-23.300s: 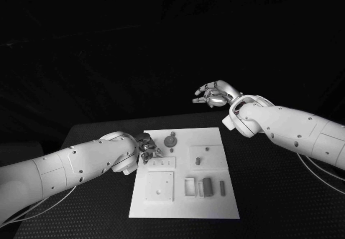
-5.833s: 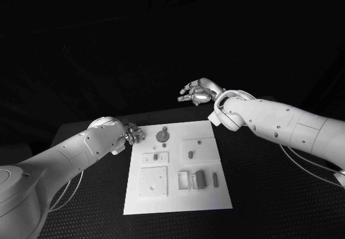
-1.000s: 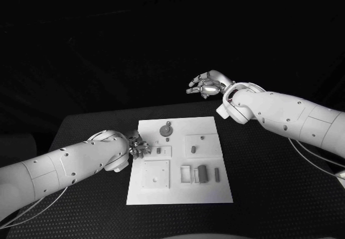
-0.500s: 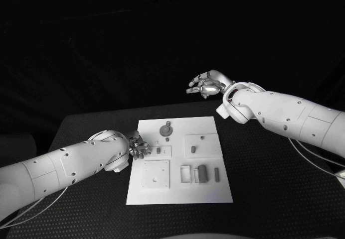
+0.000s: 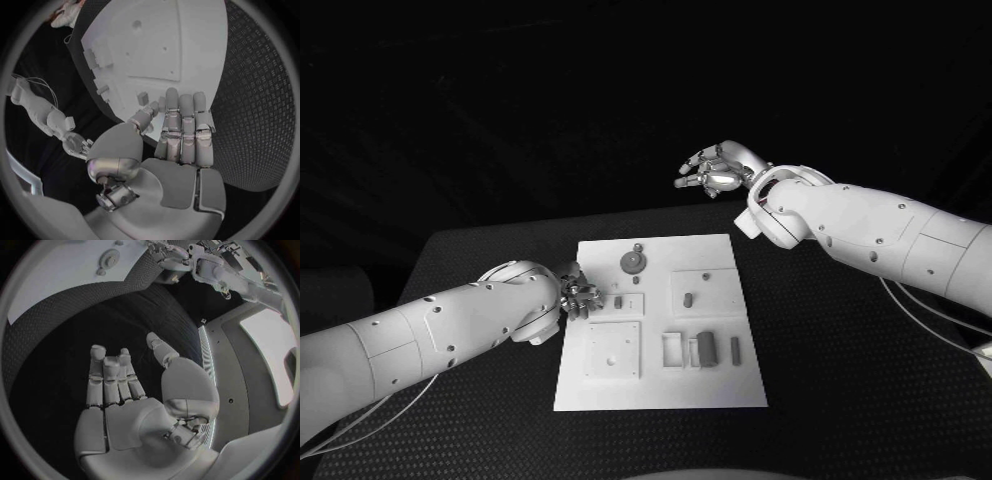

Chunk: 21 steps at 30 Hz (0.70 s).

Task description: Assemble the parts on the task board

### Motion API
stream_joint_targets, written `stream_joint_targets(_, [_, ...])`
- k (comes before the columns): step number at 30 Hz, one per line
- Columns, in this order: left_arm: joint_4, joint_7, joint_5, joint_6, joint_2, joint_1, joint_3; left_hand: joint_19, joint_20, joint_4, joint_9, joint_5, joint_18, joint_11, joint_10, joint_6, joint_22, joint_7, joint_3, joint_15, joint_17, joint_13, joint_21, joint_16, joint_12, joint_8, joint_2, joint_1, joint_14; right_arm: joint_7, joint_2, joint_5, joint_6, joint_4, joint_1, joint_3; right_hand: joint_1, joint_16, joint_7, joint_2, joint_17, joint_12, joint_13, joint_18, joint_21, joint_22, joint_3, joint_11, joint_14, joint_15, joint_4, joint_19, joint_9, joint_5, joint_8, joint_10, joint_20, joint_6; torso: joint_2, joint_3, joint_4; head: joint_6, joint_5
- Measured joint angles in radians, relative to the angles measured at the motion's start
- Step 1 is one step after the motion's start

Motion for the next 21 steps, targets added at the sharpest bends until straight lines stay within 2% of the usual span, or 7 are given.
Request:
stream_joint_targets(3, [-0.008,-0.005,-0.012,0.011,0.008,0.001,0.000,0.009,-0.002,0.000,0.005,0.025,0.000,-0.005,0.005,0.001,0.000,-0.001,0.000,-0.003,0.005,0.012,0.004,0.013,0.012,0.010,0.000,-0.011,0.003,0.000,0.000,0.000,0.000,0.000,0.000,0.000,0.000,0.000,0.000,0.000,0.000,0.000,0.000,0.000,0.000,0.000,0.000,0.000,0.000,0.000,0.000,0.000,0.000,0.000,0.000,0.000,0.000,0.000,0.000,0.0001,0.0000,0.000,0.001])
stream_joint_targets(9, [-0.013,-0.016,-0.048,0.039,0.018,0.005,0.002,0.016,-0.009,-0.001,0.015,0.025,0.000,-0.013,0.002,0.005,0.000,0.002,-0.001,-0.007,0.005,0.028,0.017,0.026,0.034,0.019,0.008,-0.029,0.015,0.000,0.001,0.000,0.000,-0.001,0.000,0.000,0.000,0.000,0.002,0.000,-0.001,0.000,-0.001,-0.001,0.000,0.000,0.000,0.000,0.000,0.000,0.000,0.000,0.000,0.000,0.000,0.000,0.000,-0.003,0.000,0.0002,-0.0003,-0.002,0.002])
stream_joint_targets(13, [-0.013,-0.023,-0.077,0.052,0.024,0.006,0.003,0.025,-0.011,-0.001,0.024,0.047,0.000,-0.018,0.007,0.007,0.000,0.000,-0.001,-0.014,0.003,0.041,0.033,0.038,0.055,0.025,0.007,-0.034,0.022,0.000,0.002,0.000,0.000,-0.001,0.000,0.000,0.000,0.000,0.001,0.000,-0.001,0.000,-0.001,-0.001,0.000,0.000,0.000,0.000,0.000,0.000,0.000,-0.001,-0.001,0.000,0.000,0.000,0.001,-0.004,0.000,0.0002,-0.0004,-0.003,0.002])
stream_joint_targets(15, [-0.013,-0.025,-0.090,0.058,0.025,0.006,0.003,0.033,-0.018,-0.001,0.031,0.078,0.000,-0.024,0.012,0.010,0.000,0.000,-0.001,-0.018,0.001,0.052,0.051,0.054,0.073,0.034,0.008,-0.048,0.032,0.000,0.002,0.000,0.000,-0.001,0.000,0.000,0.000,0.000,0.002,0.000,-0.001,0.000,-0.001,-0.001,0.000,0.000,0.000,0.000,0.000,0.000,0.000,-0.001,-0.001,0.000,0.000,0.000,0.001,-0.003,0.000,0.0002,-0.0004,-0.003,0.001])
stream_joint_targets(17, [-0.012,-0.026,-0.100,0.062,0.027,0.006,0.003,0.034,-0.020,-0.001,0.037,0.089,0.000,-0.025,0.011,0.012,0.000,0.002,-0.001,-0.019,-0.003,0.060,0.062,0.064,0.085,0.039,0.007,-0.052,0.033,0.000,0.002,0.000,0.001,-0.001,0.000,0.000,0.000,0.000,0.004,0.000,-0.001,0.000,-0.001,-0.001,0.000,0.000,0.000,0.000,0.000,0.000,0.000,-0.001,-0.001,0.000,0.000,0.000,0.001,-0.001,0.000,0.0002,-0.0004,-0.004,0.001])
stream_joint_targets(19, [-0.011,-0.028,-0.109,0.066,0.028,0.006,0.003,0.034,-0.020,0.003,0.047,0.053,0.000,-0.029,0.007,0.012,0.000,0.001,0.047,-0.021,-0.012,0.068,0.078,0.076,0.103,0.043,-0.001,-0.060,0.036,0.000,0.002,0.000,0.001,-0.001,0.000,0.000,0.000,0.000,0.005,0.000,-0.001,0.000,-0.001,-0.001,0.000,0.000,0.000,0.000,0.000,0.000,0.000,-0.001,-0.001,0.000,0.000,0.000,0.001,-0.001,0.000,0.0002,-0.0003,-0.004,0.000])
stream_joint_targets(21, [-0.011,-0.030,-0.117,0.069,0.029,0.006,0.003,0.034,-0.020,0.003,0.052,0.046,0.000,-0.029,0.007,0.012,0.000,0.001,0.069,-0.023,-0.019,0.072,0.087,0.083,0.111,0.045,-0.004,-0.066,0.037,0.000,0.002,0.000,0.001,-0.001,0.000,0.000,0.000,0.000,0.005,0.000,-0.001,0.000,-0.001,-0.001,0.000,0.000,0.000,0.000,0.000,0.000,0.000,-0.001,-0.001,0.000,0.000,0.000,0.001,-0.001,0.000,0.0002,-0.0003,-0.004,0.000])
